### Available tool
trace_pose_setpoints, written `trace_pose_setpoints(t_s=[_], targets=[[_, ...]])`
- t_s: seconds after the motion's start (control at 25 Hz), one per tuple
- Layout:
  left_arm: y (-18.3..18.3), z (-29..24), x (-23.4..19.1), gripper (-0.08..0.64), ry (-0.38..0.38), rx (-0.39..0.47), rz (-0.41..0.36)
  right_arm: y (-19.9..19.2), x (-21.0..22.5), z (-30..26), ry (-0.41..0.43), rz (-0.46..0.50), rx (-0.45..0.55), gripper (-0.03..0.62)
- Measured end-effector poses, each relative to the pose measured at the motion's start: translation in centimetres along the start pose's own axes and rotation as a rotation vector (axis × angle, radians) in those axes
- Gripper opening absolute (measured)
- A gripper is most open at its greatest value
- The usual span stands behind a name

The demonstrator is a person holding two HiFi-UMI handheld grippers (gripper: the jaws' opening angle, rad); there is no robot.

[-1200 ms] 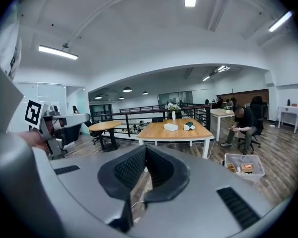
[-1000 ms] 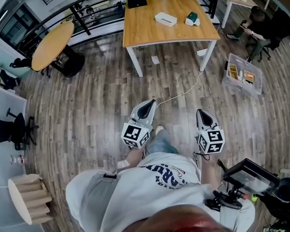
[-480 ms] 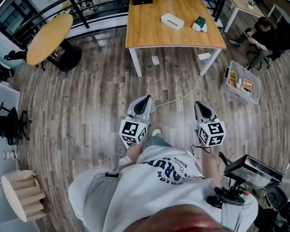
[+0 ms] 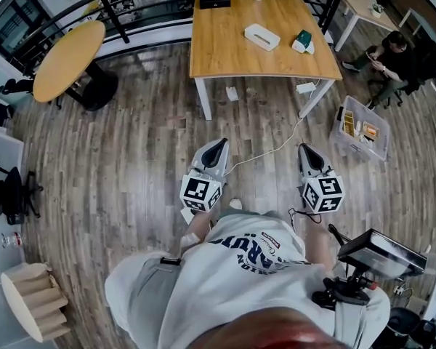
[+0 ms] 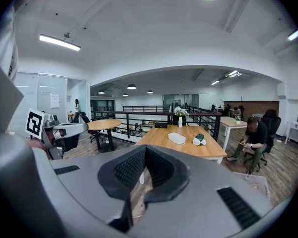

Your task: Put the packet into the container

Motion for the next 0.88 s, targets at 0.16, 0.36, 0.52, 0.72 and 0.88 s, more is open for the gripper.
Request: trace_pose_setpoints(t_s=[0.16,0.36,0.52,0.72,0.88], targets=[[-0.2,-1.4,-0.4,0.0,-0.047,-0.006,-0.019,-1.0,-0.4,-1.3,0.007,-0.024,-0.029,0.009],[-0.5,-2.3,-0.8,0.0,-0.055,-0.017,-0.012,-1.5,-0.8,-2.7,0.036,-0.045,-0.049,0.009],[-0.5,-2.7,-1.2,0.0,-0.02,-0.009,-0.003,-1.5,0.1,-4.5,0.059,-0.053,-0.043,0.009],[-0.3,-3.2,-1.9,0.0,0.027,-0.013,-0.012,-1.3,0.7,-7.9,0.118,-0.063,-0.031,0.009],[-0.3,-4.6,-2.4,0.0,0.07,-0.021,-0.006,-0.3,2.1,-10.7,0.163,-0.05,-0.02,0.009]])
Point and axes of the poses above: the fingertips, and each gripper's own axes: z backward along the fingers, x to its right, y out of its top, the point moved 6 cm from there along z, backward along the fingers, and after that the axes turned 6 degrees about z, right-handed, at the moved point
